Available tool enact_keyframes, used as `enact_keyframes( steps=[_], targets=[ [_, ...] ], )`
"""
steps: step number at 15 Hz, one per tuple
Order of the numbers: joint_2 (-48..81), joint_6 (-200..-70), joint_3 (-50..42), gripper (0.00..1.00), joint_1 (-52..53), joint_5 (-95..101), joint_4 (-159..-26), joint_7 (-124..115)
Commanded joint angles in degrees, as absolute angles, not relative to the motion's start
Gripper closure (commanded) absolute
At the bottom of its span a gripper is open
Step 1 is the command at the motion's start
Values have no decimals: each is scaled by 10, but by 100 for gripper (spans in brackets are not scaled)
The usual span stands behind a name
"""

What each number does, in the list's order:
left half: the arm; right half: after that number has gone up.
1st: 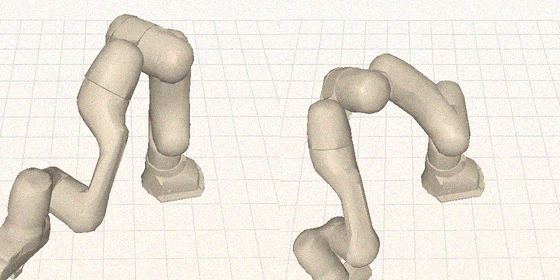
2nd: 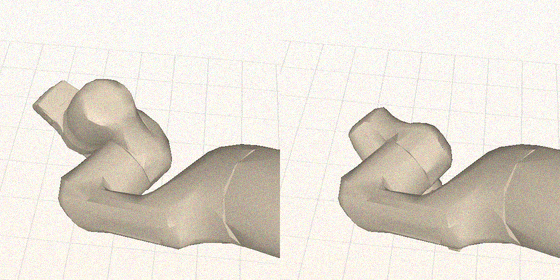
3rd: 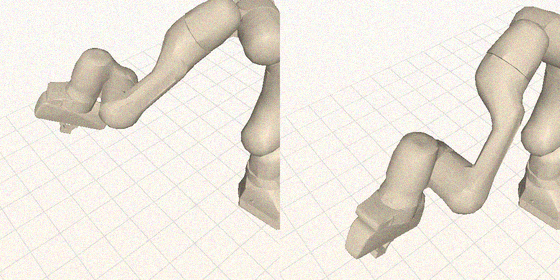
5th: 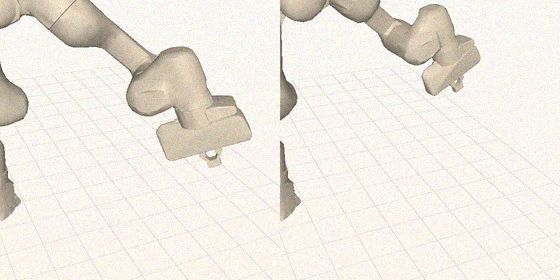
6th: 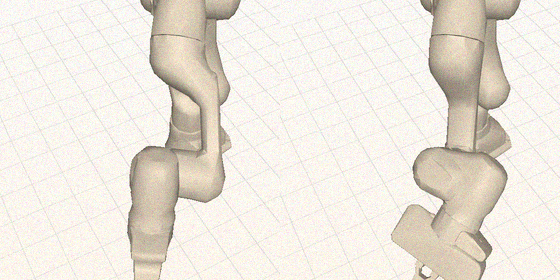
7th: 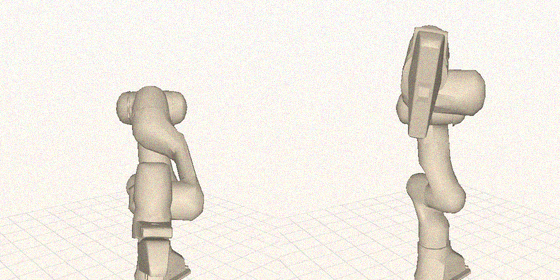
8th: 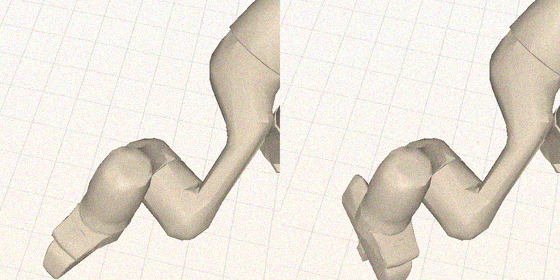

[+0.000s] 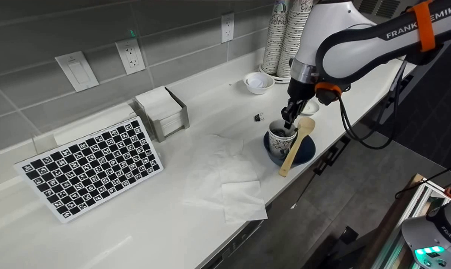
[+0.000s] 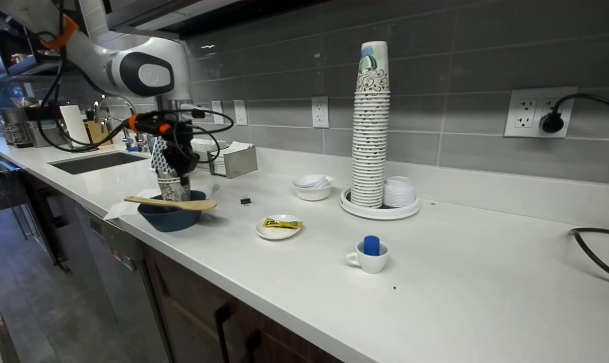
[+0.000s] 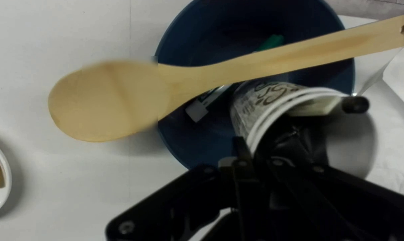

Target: Remove the cups from the blue bowl, put it on the serviette and then remove the marker from the cup and put it in the blue bowl

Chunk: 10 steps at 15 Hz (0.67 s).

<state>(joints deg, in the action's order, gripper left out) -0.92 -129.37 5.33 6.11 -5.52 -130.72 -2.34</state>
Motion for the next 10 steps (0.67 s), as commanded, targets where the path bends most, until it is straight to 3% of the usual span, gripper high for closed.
enact_keyframes(
  steps=[1, 10],
  targets=[
    [-17, -1287, 55, 99, 61, -71, -1296, -9],
    [-72, -1247, 40, 99, 52, -93, -1274, -3]
  ],
)
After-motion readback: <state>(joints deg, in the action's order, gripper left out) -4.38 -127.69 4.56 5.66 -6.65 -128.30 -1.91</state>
